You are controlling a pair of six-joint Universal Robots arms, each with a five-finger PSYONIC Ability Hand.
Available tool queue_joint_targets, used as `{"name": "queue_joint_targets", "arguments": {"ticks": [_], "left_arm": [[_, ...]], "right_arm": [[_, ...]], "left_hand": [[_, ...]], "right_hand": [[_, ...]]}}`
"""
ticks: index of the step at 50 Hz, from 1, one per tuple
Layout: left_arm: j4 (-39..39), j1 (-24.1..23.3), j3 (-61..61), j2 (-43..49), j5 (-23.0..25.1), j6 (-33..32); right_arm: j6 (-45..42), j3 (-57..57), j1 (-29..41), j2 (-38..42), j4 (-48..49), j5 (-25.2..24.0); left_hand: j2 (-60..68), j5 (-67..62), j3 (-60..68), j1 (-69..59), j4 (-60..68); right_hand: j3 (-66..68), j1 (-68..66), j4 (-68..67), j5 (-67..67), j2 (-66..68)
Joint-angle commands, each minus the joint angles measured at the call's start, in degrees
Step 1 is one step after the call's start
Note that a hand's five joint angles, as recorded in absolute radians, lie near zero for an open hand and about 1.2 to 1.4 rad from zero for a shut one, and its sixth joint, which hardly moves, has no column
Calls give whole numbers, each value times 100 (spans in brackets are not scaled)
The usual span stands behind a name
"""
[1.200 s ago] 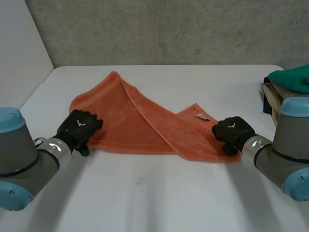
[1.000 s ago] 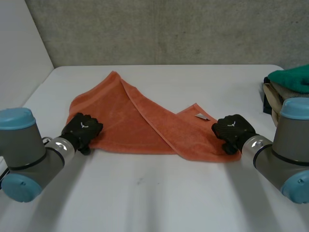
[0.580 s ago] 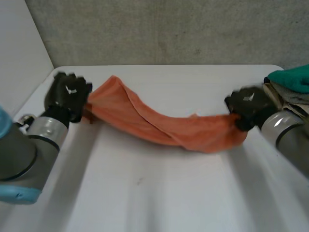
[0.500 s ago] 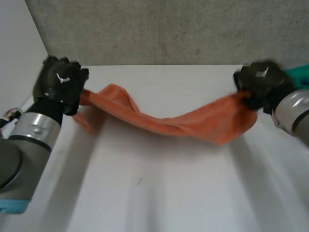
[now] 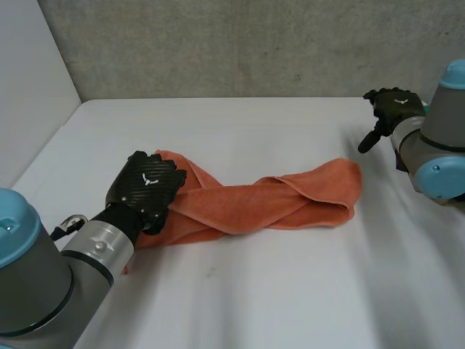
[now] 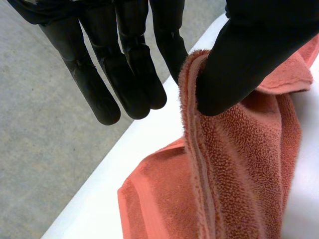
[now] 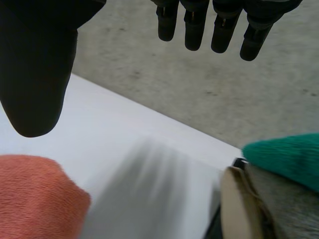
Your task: Fold the laundry.
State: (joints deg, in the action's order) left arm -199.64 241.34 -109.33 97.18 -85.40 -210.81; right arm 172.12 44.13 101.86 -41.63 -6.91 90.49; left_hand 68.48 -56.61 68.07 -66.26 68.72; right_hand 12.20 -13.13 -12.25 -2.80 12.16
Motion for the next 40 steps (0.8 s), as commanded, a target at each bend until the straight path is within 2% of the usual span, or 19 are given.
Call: {"name": "queue_joint_targets", "arguments": {"ticks": [1, 6, 10, 14, 19, 23, 30, 33, 40], "left_arm": [[372, 27, 236, 11, -38, 48], [531, 44, 360, 2, -47, 110], [593, 62, 448, 11, -47, 171], [619, 71, 492, 11, -73, 250], [619, 88, 536, 46, -82, 295], [619, 106, 545, 55, -91, 303], [619, 141, 571, 143, -91, 286], [619, 141, 571, 187, -91, 260], [602, 202, 580, 301, -99, 242]], "right_arm": [[-440, 1120, 53, -1326, -73, -214], [-1548, 2712, 158, -2550, -258, -935], [-2419, 3908, 246, -3315, -460, -1402], [-2710, 4735, 325, -3580, -601, -1578], [-2544, 5272, 510, -3466, -487, -1631], [-2377, 5396, 598, -3168, 162, -1648], [-2280, 5238, 624, -2394, 1104, -1561], [-2324, 5097, 624, -2086, 1332, -1490], [-2674, 4904, 642, -1638, 2078, -1367]], "left_hand": [[1152, -1339, 1193, -1374, 1128], [1152, -1339, 1193, -1374, 1128], [1152, -1339, 1193, -1374, 1128], [1152, -1339, 1193, -1374, 1128], [1152, -1339, 1193, -1374, 1128], [1152, -1339, 1193, -1374, 1128], [1152, -1339, 1193, -1374, 1128], [1152, -1339, 1193, -1374, 1128], [1152, -1339, 1193, -1374, 1128]], "right_hand": [[-220, 313, 225, 280, -216], [-72, 165, 77, 132, -68], [1005, -912, -1000, -945, 1009], [2485, -2392, -2480, -2425, 2489], [3009, -2917, -3004, -2949, 3013], [3110, -3018, -3105, -3051, 3114], [3027, -2934, -3022, -2967, 3031], [2489, -2396, -2484, -2429, 2493], [2773, -2681, -2768, -2713, 2777]]}}
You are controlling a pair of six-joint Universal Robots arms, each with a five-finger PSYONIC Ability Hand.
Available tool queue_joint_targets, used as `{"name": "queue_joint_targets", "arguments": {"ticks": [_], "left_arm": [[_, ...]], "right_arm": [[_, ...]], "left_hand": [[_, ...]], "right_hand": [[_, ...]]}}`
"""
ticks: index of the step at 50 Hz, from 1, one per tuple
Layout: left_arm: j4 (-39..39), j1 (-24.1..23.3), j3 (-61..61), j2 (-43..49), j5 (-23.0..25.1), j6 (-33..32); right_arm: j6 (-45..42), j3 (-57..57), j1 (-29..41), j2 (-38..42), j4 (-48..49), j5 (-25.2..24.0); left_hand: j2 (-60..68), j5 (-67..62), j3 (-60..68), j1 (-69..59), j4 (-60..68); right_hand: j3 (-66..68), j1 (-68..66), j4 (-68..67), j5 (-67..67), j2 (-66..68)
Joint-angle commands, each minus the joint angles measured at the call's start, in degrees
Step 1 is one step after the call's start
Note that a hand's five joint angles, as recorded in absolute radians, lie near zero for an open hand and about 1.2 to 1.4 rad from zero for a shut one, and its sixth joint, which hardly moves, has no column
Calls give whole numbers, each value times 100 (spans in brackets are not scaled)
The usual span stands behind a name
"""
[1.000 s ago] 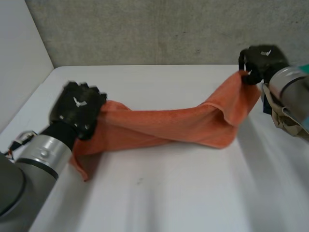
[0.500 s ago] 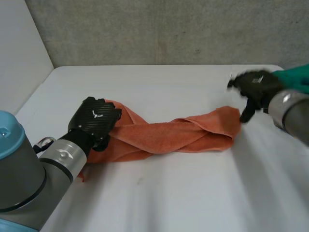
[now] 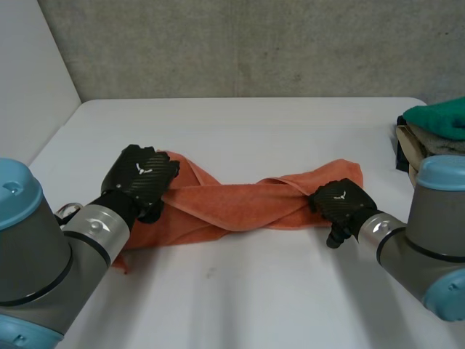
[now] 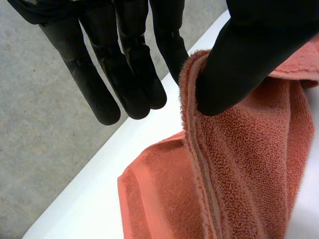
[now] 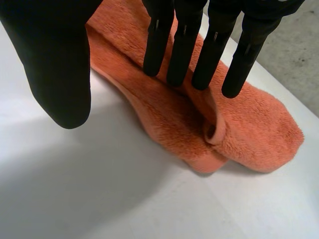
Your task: Fold the laundry.
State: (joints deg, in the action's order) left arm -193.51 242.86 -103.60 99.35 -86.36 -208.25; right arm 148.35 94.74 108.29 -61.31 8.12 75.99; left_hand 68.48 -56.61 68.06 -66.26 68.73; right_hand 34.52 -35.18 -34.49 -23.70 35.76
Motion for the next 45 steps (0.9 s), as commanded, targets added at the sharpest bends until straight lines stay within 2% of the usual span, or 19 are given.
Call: {"name": "queue_joint_targets", "arguments": {"ticks": [1, 7, 15, 17, 19, 25, 29, 30, 35, 39, 42, 45], "left_arm": [[-20, 60, 7, 93, -3, -14], [-20, 113, 33, 111, 5, -5], [6, 148, 121, 137, 5, 21], [6, 157, 130, 137, 5, 21], [6, 157, 130, 146, 5, 21], [76, 174, 156, 85, -30, -5], [296, 262, 226, -170, -82, 30], [427, 271, 279, -318, -74, 39], [919, 341, 543, -627, -30, 39], [1289, 341, 727, -627, 23, 30], [1395, 333, 789, -453, 49, 30], [1377, 350, 833, -198, 49, 30]], "right_arm": [[-341, -184, 8, 365, 637, 92], [-544, -421, 52, 673, 673, 144], [-649, -886, 52, 1059, 691, 267], [-658, -983, 60, 1138, 665, 285], [-640, -1080, 60, 1191, 673, 285], [-517, -1098, -1, 762, 603, 399], [-579, -1071, -194, -318, -116, 408], [-614, -1106, -247, -773, -657, 382], [-816, -1449, -580, -1848, -2313, 92], [-957, -1599, -731, -1999, -3087, -329], [-983, -1581, -748, -1816, -3211, -566], [-931, -1520, -766, -1534, -3133, -603]], "left_hand": [[1152, -1339, 1194, -1374, 1127], [1152, -1339, 1194, -1374, 1127], [1152, -1339, 1194, -1374, 1127], [1152, -1339, 1194, -1374, 1127], [1152, -1339, 1194, -1374, 1127], [1152, -1339, 1194, -1374, 1127], [1152, -1339, 1194, -1374, 1127], [1152, -1339, 1194, -1374, 1127], [1152, -1339, 1194, -1374, 1127], [1152, -1339, 1194, -1374, 1127], [1152, -1339, 1194, -1374, 1127], [1152, -1339, 1194, -1374, 1127]], "right_hand": [[542, -476, -545, -624, 419], [559, -492, -562, -641, 435], [1484, -1417, -1486, -1565, 1360], [2386, -2320, -2389, -2468, 2263], [4535, -4468, -4537, -4616, 4411], [4548, -4482, -4551, -4630, 4424], [4548, -4482, -4551, -4630, 4424], [4548, -4482, -4551, -4630, 4424], [4548, -4482, -4551, -4630, 4424], [4548, -4482, -4551, -4630, 4424], [4548, -4482, -4551, -4630, 4424], [4548, -4482, -4551, -4630, 4424]]}}
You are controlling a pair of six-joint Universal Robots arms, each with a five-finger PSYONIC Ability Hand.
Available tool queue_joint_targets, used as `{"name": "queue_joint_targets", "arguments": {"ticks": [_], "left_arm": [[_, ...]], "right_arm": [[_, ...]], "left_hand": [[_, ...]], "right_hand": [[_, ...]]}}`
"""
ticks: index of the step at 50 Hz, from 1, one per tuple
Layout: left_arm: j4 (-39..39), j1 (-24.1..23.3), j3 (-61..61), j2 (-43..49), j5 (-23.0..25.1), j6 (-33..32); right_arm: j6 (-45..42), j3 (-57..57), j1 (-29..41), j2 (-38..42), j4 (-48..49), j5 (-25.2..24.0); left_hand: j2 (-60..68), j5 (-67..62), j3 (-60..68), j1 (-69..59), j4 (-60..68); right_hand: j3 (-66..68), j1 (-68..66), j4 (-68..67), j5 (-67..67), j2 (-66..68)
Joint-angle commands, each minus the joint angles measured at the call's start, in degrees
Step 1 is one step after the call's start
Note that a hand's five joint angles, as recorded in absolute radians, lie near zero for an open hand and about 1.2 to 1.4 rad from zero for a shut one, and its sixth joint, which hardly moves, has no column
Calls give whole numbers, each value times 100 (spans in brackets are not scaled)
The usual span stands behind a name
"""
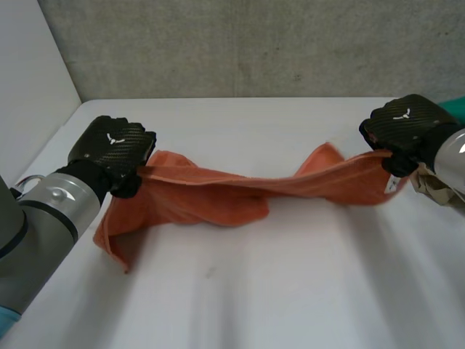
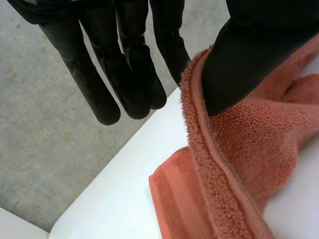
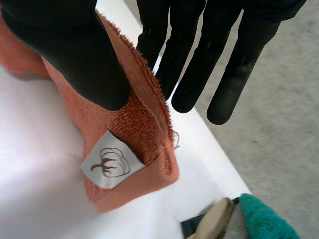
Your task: Fold the laundry.
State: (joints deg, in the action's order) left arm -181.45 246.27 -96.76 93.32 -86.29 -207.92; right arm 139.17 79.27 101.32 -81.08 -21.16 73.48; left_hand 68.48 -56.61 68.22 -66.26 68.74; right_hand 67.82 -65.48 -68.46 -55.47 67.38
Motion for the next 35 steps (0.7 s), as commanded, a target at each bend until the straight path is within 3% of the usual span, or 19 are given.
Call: {"name": "queue_joint_targets", "arguments": {"ticks": [1, 7, 15, 19, 20, 24, 26, 31, 35], "left_arm": [[163, 17, 184, 589, 42, 6], [128, -9, 403, 1372, -20, -64], [-118, 114, 1764, 2401, -300, -723], [-872, 167, 2845, 2279, -573, -777], [-1396, 167, 3169, 2139, -747, -620], [-2767, 167, 3602, 1657, -1144, -136], [-3105, 149, 3664, 1506, -1127, -3], [-2818, 167, 3490, 1356, -549, -134], [-2405, 228, 3060, 1260, -433, -310]], "right_arm": [[48, 96, -77, 688, -100, -352], [268, 124, -34, 1603, 410, -229], [417, -1369, 115, 2237, 796, 307], [1154, -2222, 318, 2193, 2095, 342], [1452, -2406, 370, 2036, 2812, 342], [2112, -2417, 380, 1335, 4526, 412], [2298, -2408, 345, 1104, 4918, 474], [2580, -2338, 256, 1024, 4666, 387], [2431, -2102, 257, 1007, 4288, 141]], "left_hand": [[1152, -1339, 1178, -1374, 1126], [1152, -1339, 1178, -1374, 1126], [1152, -1339, 1178, -1374, 1126], [1152, -1339, 1178, -1374, 1126], [1152, -1339, 1178, -1374, 1126], [1152, -1339, 1178, -1374, 1126], [1152, -1339, 1178, -1374, 1126], [1152, -1339, 1178, -1374, 1126], [1152, -1339, 1178, -1374, 1126]], "right_hand": [[1218, -1452, -1154, -1453, 1262], [1218, -1452, -1154, -1453, 1262], [1218, -1452, -1154, -1453, 1262], [1218, -1452, -1154, -1453, 1262], [1218, -1452, -1154, -1453, 1262], [1218, -1452, -1154, -1453, 1262], [1218, -1452, -1154, -1453, 1262], [1218, -1452, -1154, -1453, 1262], [1218, -1452, -1154, -1453, 1262]]}}
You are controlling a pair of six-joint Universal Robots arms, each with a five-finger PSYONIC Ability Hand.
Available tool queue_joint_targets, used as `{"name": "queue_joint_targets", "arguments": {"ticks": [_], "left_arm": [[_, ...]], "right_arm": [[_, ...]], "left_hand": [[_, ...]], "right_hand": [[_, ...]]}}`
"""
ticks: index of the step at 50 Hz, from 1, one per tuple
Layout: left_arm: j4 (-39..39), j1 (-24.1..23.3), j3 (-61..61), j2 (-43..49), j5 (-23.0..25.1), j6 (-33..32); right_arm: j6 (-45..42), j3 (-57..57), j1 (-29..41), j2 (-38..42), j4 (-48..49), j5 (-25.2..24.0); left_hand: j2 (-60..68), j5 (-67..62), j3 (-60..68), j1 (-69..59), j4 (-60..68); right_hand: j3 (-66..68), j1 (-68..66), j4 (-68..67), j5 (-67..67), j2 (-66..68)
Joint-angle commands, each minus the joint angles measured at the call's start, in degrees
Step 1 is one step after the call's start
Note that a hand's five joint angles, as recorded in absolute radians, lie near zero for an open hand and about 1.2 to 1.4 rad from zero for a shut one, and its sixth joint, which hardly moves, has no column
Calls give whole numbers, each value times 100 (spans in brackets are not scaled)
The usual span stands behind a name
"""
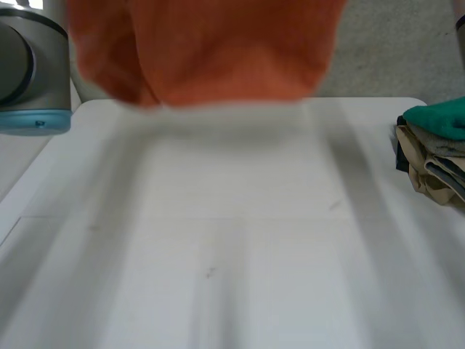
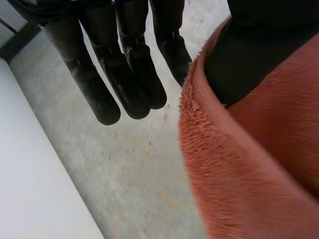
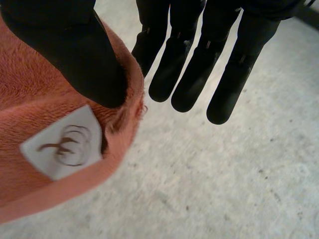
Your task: Fold the laundry.
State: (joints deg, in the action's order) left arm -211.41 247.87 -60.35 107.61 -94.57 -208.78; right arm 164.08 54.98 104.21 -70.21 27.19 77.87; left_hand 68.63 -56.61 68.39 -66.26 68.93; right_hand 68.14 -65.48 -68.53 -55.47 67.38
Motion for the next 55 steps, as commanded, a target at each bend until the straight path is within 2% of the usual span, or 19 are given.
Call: {"name": "queue_joint_targets", "arguments": {"ticks": [1, 7, 13, 21, 23, 24, 27, 30, 32, 39, 45, 49, 55], "left_arm": [[653, 103, -705, -187, 378, -251], [821, 358, -1794, -337, 395, -313], [637, 499, -3130, -276, 746, -287], [13, 762, -4195, 813, 1291, -374], [-163, 850, -4292, 989, 1344, -427], [-329, 955, -4362, 1095, 1370, -479], [-558, 1114, -4476, 1070, 1423, -533], [-568, 1202, -4494, 1008, 1423, -489], [-498, 1264, -4503, 929, 1406, -419], [116, 1579, -4582, 561, 1406, 177], [767, 1940, -4635, 208, 1520, 943], [1329, 2204, -4547, 146, 1853, 1453], [1603, 2415, -4398, 357, 2082, 1375]], "right_arm": [[-95, 408, -33, -81, -609, -342], [-341, 1190, -15, -54, -1031, -606], [-807, 2420, 90, 139, -1181, -799], [-1413, 3432, 99, 745, -1207, -756], [-1501, 3511, 73, 833, -1207, -747], [-1615, 3563, 55, 885, -1216, -738], [-1738, 3590, 55, 912, -1242, -694], [-1756, 3582, 55, 904, -1304, -676], [-1721, 3564, 55, 834, -1313, -668], [-1660, 3485, -155, 763, -1339, -606], [-1677, 3476, -244, 807, -1348, -553], [-1677, 3476, -244, 842, -1348, -553], [-1677, 3476, -217, 842, -1348, -553]], "left_hand": [[1137, -1339, 1161, -1374, 1107], [1137, -1339, 1161, -1374, 1107], [1137, -1339, 1161, -1374, 1107], [1137, -1339, 1161, -1374, 1107], [671, -873, 695, -908, 641], [-382, 180, -357, 145, -411], [-2388, 2185, -2363, 2150, -2417], [-2964, 2761, -2939, 2726, -2993], [-3754, 3552, -3730, 3517, -3783], [-4563, 4361, -4539, 4326, -4592], [-4464, 4262, -4439, 4227, -4493], [-3859, 3657, -3835, 3622, -3888], [-3790, 3588, -3766, 3553, -3820]], "right_hand": [[1186, -1452, -1147, -1453, 1262], [1186, -1452, -1147, -1453, 1262], [1186, -1452, -1147, -1453, 1262], [1186, -1452, -1147, -1453, 1262], [1186, -1452, -1147, -1453, 1262], [1186, -1452, -1147, -1453, 1262], [1186, -1452, -1147, -1453, 1262], [1186, -1452, -1147, -1453, 1262], [1186, -1452, -1147, -1453, 1262], [1186, -1452, -1147, -1453, 1262], [1186, -1452, -1147, -1453, 1262], [1186, -1452, -1147, -1453, 1262], [1186, -1452, -1147, -1453, 1262]]}}
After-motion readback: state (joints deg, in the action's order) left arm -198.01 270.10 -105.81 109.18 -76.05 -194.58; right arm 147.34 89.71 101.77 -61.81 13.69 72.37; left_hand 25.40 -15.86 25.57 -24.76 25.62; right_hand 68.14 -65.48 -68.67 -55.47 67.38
